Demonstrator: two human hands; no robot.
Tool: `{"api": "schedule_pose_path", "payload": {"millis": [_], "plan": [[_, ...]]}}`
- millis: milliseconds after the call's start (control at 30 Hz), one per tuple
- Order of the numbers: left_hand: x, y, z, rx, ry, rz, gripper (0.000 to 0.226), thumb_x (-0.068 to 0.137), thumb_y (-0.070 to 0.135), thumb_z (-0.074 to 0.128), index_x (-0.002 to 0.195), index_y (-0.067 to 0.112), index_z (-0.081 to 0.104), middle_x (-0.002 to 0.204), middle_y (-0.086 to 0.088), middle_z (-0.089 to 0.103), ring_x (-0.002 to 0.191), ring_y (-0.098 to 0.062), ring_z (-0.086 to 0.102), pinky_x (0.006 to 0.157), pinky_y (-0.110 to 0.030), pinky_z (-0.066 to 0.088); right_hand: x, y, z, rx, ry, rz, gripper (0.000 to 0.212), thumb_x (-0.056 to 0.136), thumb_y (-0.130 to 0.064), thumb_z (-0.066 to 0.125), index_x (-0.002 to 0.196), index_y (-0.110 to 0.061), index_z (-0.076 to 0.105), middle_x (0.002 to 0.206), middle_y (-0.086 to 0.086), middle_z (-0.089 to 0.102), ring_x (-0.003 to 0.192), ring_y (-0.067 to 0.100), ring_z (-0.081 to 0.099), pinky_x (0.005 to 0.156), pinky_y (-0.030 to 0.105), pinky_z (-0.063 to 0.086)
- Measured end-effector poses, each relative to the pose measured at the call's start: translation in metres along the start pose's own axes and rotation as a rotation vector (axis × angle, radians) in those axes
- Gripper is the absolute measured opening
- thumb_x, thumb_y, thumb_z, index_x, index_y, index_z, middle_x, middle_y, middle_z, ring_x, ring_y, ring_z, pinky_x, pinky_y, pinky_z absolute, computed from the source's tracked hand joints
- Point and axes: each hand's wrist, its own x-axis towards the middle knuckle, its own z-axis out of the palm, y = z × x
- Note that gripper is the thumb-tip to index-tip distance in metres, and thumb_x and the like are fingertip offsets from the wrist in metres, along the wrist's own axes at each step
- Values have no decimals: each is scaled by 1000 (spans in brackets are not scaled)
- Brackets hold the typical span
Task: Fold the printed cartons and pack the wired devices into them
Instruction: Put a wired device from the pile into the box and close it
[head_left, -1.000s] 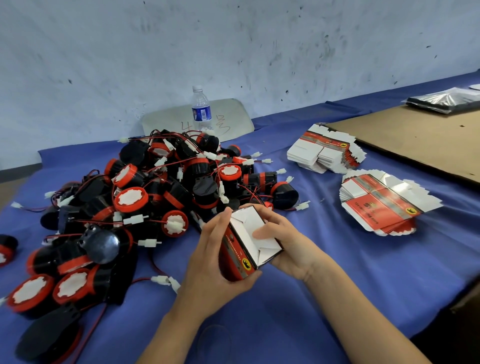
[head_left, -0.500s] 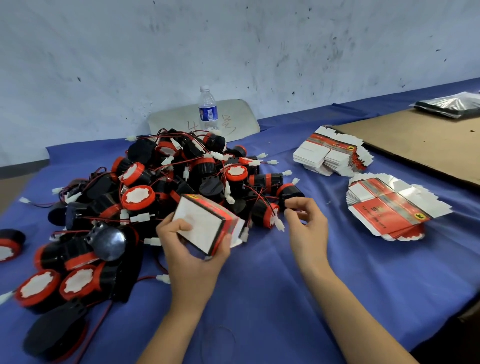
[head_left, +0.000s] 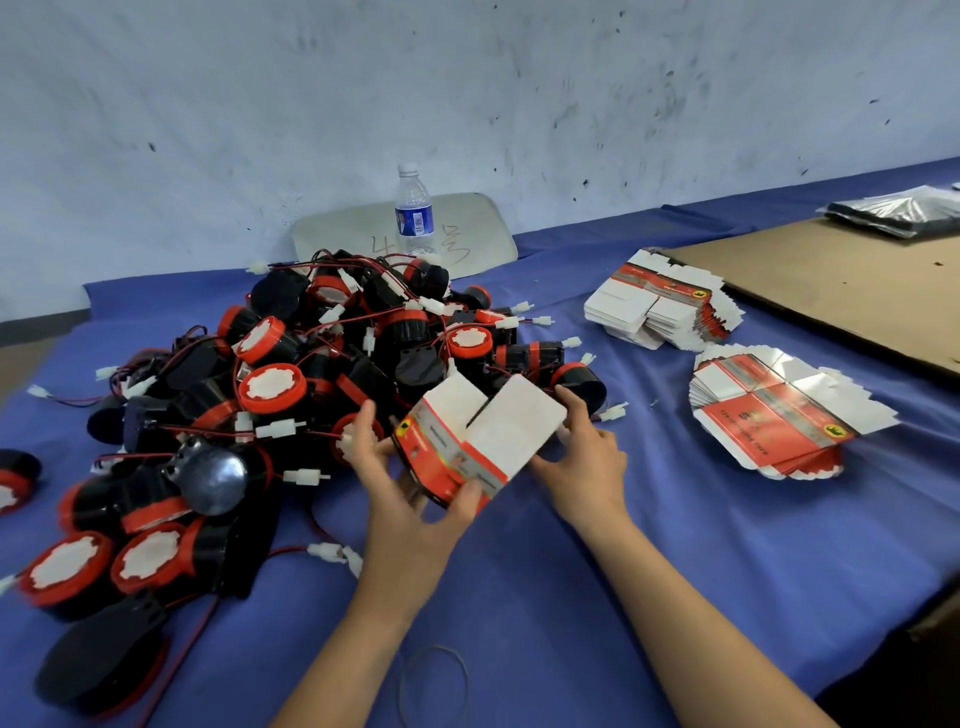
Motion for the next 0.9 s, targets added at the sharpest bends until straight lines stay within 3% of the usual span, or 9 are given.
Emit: {"api": "schedule_pose_path", "payload": {"millis": [100, 167, 333, 467, 533, 633, 733, 833, 900], "plan": [[-2, -1, 1, 77, -182, 35, 80, 67, 33, 74, 136, 33, 33, 137, 3, 43, 126, -10, 49, 94, -24, 49, 3, 2, 1, -19, 27, -22, 48, 87, -23, 59, 131, -35, 44, 117, -4, 59, 123, 22, 36, 87, 28, 17], [-4, -5, 0, 173, -226, 35, 75, 65, 38, 76, 129, 30, 38, 132, -1, 47, 122, -15, 52, 95, -28, 48, 6, 2, 0, 88, 62, -18, 32, 89, -23, 60, 119, -27, 50, 112, -2, 59, 116, 22, 44, 93, 33, 29], [-6, -11, 0, 286, -186, -81, 69, 55, 52, 78, 105, 31, 35, 115, -4, 49, 104, -17, 57, 81, -37, 54, 6, -12, -13, 948, 105, 176, 17, 86, -12, 65, 98, -16, 54, 91, 1, 59, 84, 15, 55, 80, 35, 44], [-4, -7, -1, 388, -184, -139, 109, 39, 75, 79, 123, 70, 11, 128, 29, 31, 115, 12, 41, 85, -11, 39, 7, -14, -33, 1485, 36, 266, 18, 91, -8, 51, 107, -4, 58, 93, 9, 66, 82, 22, 64, 76, 28, 53], [-5, -6, -1, 509, -241, -127, 125, 34, 87, 69, 132, 69, -6, 126, 24, 25, 118, 8, 35, 91, -18, 37, 7, -14, -39, 1630, -8, 325, 23, 90, -16, 52, 108, -5, 59, 94, 8, 67, 81, 22, 64, 86, 32, 53], [-7, -5, 0, 658, -310, -114, 137, 29, 99, 53, 139, 57, -17, 134, 19, 20, 132, -7, 25, 104, -34, 35, 5, -13, -45, 1676, -52, 397, 41, 83, -29, 56, 117, -6, 54, 97, 10, 60, 81, 20, 60, 91, 35, 49], [-7, 0, 0, 726, -359, -94, 142, 31, 103, 42, 149, 37, 0, 136, 19, 22, 136, -14, 26, 108, -43, 34, 5, -10, -47, 1710, -101, 433, 31, 85, -33, 56, 103, -8, 58, 86, 5, 61, 80, 17, 60, 82, 33, 52], [-7, 4, 0, 699, -419, -60, 120, 37, 104, 39, 135, 37, 25, 114, 28, 24, 110, 0, 40, 89, -30, 45, 5, -11, -44, 1724, -136, 431, 22, 82, -31, 59, 92, -12, 60, 83, 2, 62, 76, 16, 61, 78, 32, 52], [-7, 5, 0, 589, -453, -106, 97, 41, 100, 47, 118, 45, 26, 116, 29, 28, 105, 7, 44, 80, -15, 46, 5, -12, -42, 1699, -160, 422, 24, 77, -31, 62, 94, -13, 62, 84, 3, 65, 75, 16, 64, 74, 31, 54]]}}
